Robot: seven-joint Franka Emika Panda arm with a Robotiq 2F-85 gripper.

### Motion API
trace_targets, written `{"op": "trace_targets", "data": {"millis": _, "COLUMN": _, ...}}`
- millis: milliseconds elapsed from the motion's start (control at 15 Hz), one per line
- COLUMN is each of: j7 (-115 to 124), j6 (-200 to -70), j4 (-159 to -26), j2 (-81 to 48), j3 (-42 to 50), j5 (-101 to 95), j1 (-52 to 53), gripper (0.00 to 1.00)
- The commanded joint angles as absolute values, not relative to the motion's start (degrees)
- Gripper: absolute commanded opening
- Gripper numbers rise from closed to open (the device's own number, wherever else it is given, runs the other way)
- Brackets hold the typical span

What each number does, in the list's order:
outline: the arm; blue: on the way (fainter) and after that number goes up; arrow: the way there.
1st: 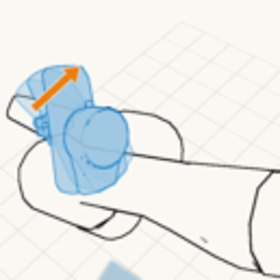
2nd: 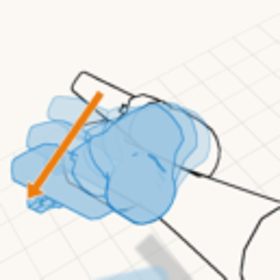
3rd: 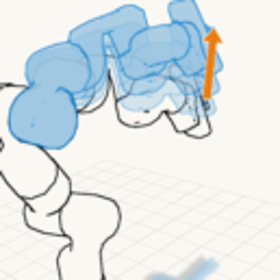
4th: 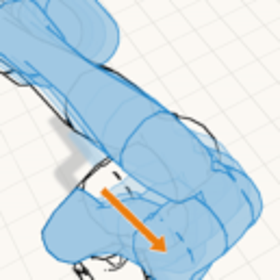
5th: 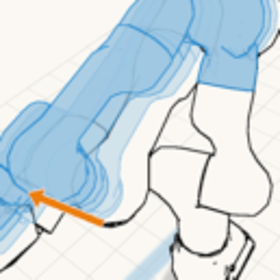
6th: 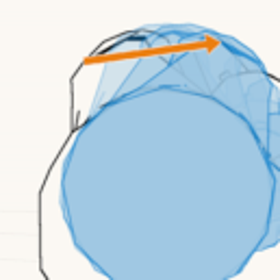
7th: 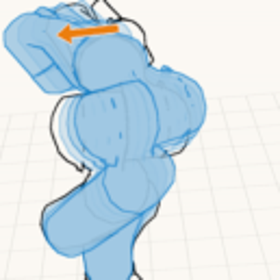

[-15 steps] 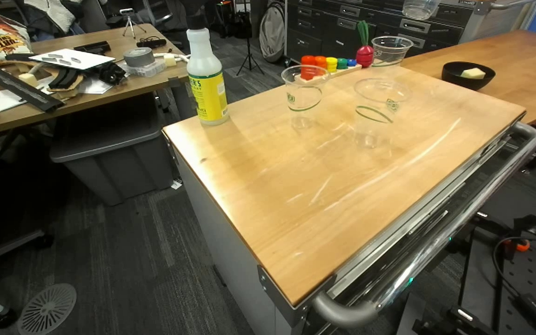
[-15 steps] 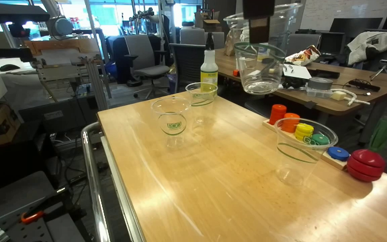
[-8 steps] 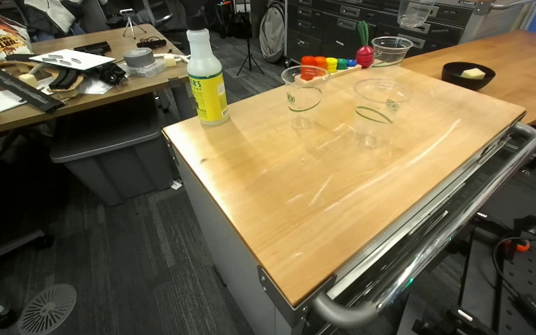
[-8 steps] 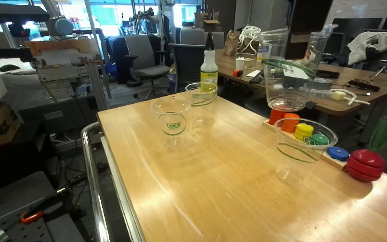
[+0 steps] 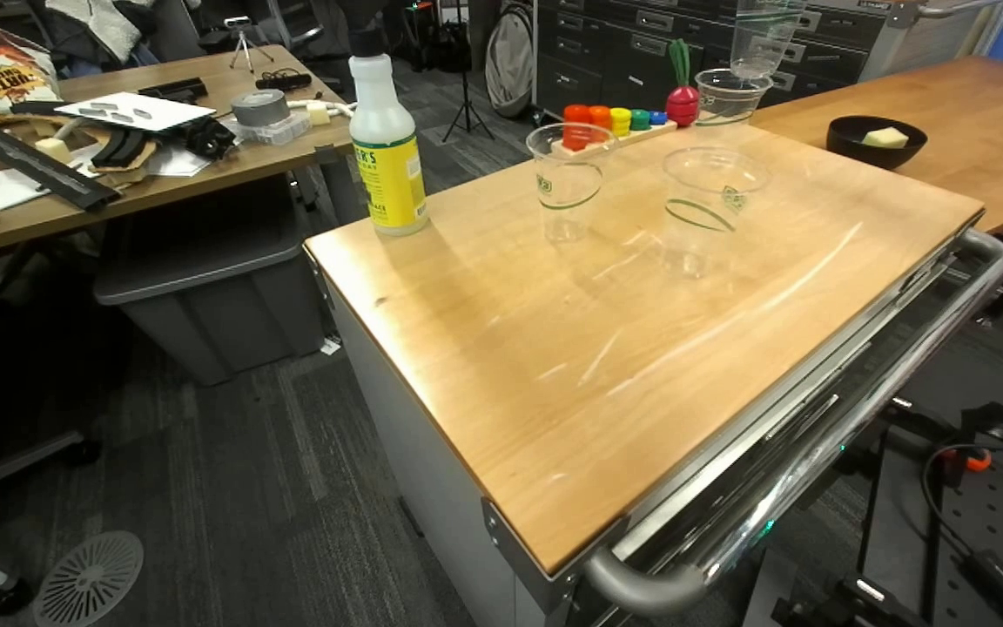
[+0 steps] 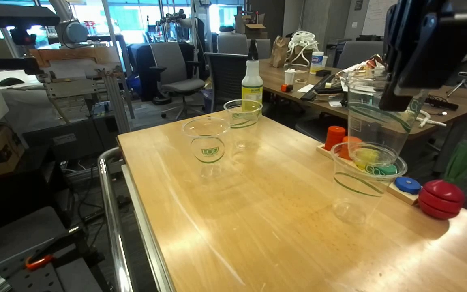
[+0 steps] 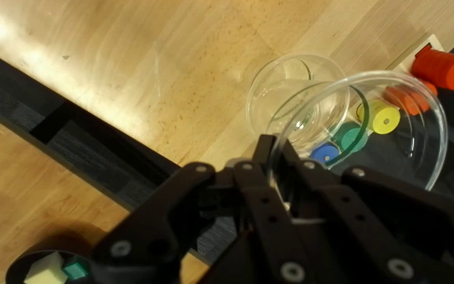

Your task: Stack the four clear cups together

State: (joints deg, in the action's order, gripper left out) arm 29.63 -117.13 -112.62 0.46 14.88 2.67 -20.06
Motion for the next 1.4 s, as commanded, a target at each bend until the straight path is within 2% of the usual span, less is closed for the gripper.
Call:
{"op": "trace_targets", "data": {"millis": 0, "j7": 23.15, "j6": -114.73, "j4": -107.66, "j2": -3.55, "j3": 16.35, "j5": 8.12, "j1": -19.47, "gripper": 0.02}}
{"op": "trace_targets", "data": {"millis": 800, "j7": 18.88, "j6": -113.39, "j4": -108.01, "j2": -6.86, "j3": 16.03, "j5": 8.80, "j1": -18.38, "gripper": 0.02}}
{"op": "trace_targets", "data": {"millis": 867, "j7": 19.09, "j6": -113.46, "j4": -108.15, "j2": -6.82, "j3": 16.11, "j5": 8.50, "j1": -18.28, "gripper": 0.06}}
{"op": "trace_targets", "data": {"millis": 933, "j7": 19.17, "j6": -113.56, "j4": -108.37, "j2": -6.67, "j3": 16.19, "j5": 8.54, "j1": -18.29, "gripper": 0.26}}
{"op": "trace_targets", "data": {"millis": 1133, "j7": 19.85, "j6": -114.24, "j4": -108.93, "j2": -6.55, "j3": 16.42, "j5": 7.97, "j1": -18.31, "gripper": 0.43}}
{"op": "trace_targets", "data": {"millis": 1333, "j7": 20.07, "j6": -114.60, "j4": -109.20, "j2": -6.43, "j3": 16.73, "j5": 7.46, "j1": -18.40, "gripper": 0.68}}
